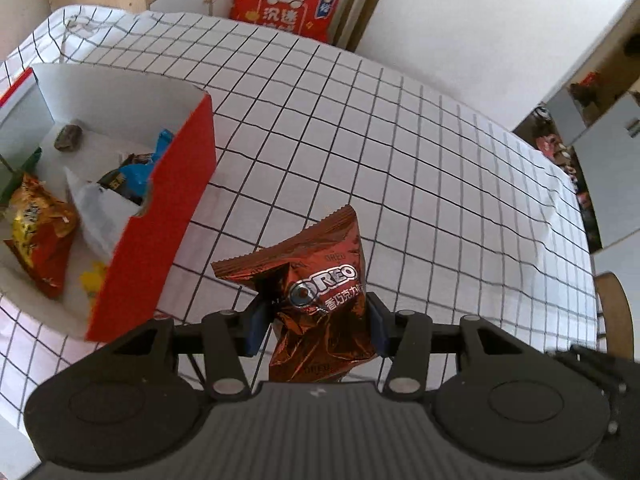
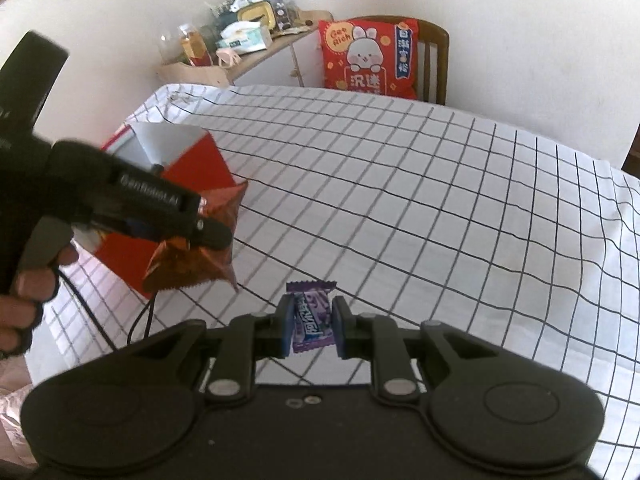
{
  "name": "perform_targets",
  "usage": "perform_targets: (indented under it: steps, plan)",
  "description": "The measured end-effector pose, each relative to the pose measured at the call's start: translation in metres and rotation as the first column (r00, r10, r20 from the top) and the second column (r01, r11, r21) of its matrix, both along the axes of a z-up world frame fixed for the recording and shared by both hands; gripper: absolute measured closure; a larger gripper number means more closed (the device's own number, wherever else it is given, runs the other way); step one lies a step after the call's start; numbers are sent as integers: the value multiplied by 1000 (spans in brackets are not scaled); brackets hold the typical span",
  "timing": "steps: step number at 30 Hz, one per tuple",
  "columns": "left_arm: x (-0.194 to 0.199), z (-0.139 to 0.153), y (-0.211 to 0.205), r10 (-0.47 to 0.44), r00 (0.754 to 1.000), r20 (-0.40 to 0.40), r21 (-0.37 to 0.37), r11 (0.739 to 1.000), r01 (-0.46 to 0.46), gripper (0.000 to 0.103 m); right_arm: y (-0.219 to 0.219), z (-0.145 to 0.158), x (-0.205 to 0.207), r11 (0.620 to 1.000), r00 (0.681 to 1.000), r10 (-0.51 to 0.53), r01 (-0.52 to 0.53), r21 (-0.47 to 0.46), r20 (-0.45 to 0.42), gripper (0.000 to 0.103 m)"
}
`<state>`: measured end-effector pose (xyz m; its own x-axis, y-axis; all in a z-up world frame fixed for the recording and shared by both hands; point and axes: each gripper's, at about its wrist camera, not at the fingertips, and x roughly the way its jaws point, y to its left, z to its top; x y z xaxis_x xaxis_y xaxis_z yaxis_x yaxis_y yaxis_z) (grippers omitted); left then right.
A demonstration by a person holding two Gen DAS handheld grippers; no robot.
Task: Organize snacks
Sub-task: 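Carry the Oreo bag with the left tool while the right tool carries the purple candy over the box, then open the left tool dropping the Oreo bag while the right tool drops the purple candy into the box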
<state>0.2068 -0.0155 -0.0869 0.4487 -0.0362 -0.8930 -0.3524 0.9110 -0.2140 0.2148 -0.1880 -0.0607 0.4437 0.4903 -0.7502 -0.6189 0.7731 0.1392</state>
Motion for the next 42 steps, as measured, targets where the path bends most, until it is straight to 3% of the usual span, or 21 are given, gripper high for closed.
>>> perform_targets:
  steps: [13, 23, 32, 42]
  plan:
    - [-67, 35, 22, -51, 998, 39, 67, 997, 48, 54, 37, 33, -30, 996, 998, 57, -58, 68, 30, 85]
    - [-99, 48, 83, 38, 997, 66, 108, 993, -45, 54, 99, 42, -43, 988, 991, 125, -129, 84, 45, 85]
    - [-107, 52, 144, 118, 990, 73, 163, 978, -129, 54, 164, 42, -41, 982, 984, 167, -172, 82, 69, 85]
    - [-84, 48, 210, 188, 979, 77, 244, 949, -201, 54, 227, 21, -23, 984, 983, 173, -175, 35, 64, 85]
